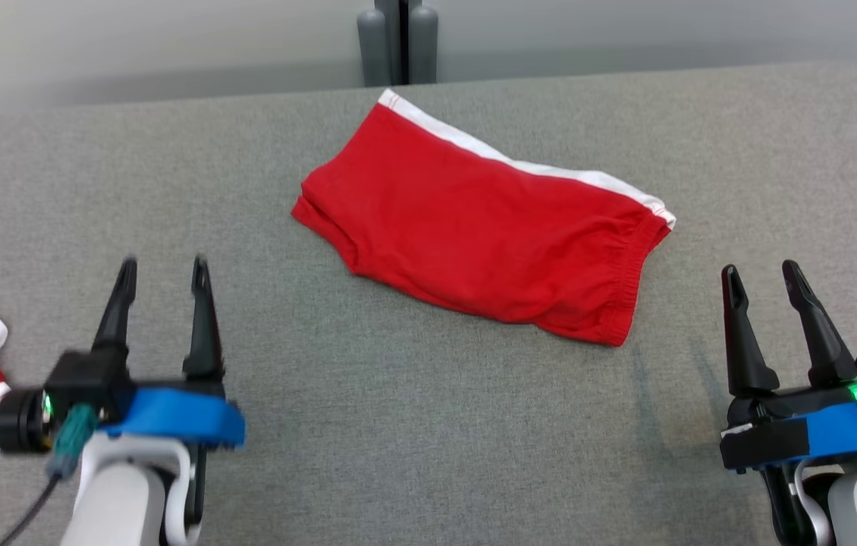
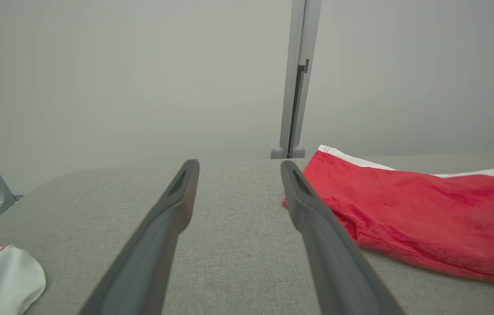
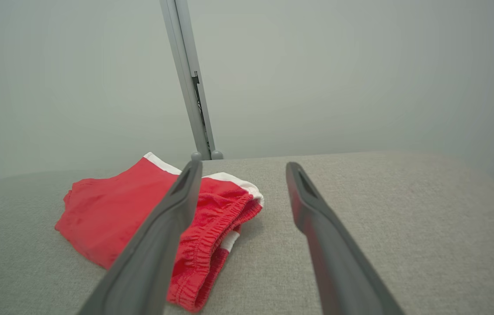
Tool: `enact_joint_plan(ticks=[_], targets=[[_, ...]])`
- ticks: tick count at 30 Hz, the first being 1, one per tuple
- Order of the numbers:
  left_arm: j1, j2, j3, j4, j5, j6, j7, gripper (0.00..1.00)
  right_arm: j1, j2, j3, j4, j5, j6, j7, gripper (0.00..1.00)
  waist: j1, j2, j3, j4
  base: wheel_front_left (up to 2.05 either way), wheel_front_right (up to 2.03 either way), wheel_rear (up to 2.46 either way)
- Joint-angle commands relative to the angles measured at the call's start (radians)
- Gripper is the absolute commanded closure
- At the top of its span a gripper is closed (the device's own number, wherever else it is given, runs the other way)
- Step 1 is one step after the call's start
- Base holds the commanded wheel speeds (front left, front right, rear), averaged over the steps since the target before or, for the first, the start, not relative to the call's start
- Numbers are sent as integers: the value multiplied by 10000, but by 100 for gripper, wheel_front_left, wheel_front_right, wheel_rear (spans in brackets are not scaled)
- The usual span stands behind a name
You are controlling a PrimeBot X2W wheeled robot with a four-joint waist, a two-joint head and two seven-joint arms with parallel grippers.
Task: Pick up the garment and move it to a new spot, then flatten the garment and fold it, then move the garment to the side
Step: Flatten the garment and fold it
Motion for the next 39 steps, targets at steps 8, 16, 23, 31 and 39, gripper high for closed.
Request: enact_joint_plan(ticks=[8, 16, 23, 31, 39], targets=[[-3191, -154, -816, 1107, -116, -979, 1319, 0, -587, 35, 177, -388, -23, 2, 7, 0, 1, 2, 1071, -275, 0, 0, 0], [-5867, -72, -1418, 4331, -472, -1645, 2819, 0, -1031, 136, 494, -195, 117, 2, -193, 0, 1, 2, 1849, -938, 0, 0, 0], [-7185, 244, -1672, 6914, -503, -1749, 4260, 0, -1135, 195, 539, 92, 182, 2, -386, 0, 1, 2, 2032, -1189, 0, 0, 0], [-7275, -79, -2076, 8443, -1112, -1851, 6352, 47, -1182, 262, 541, 191, 192, 2, -436, 0, 1, 2, 2029, -1154, 0, 0, 0], [-6957, 89, -2732, 8225, -1434, -1876, 6614, 100, -1164, 290, 509, 181, 203, 2, -415, 0, 1, 2, 1957, -1094, 0, 0, 0]])
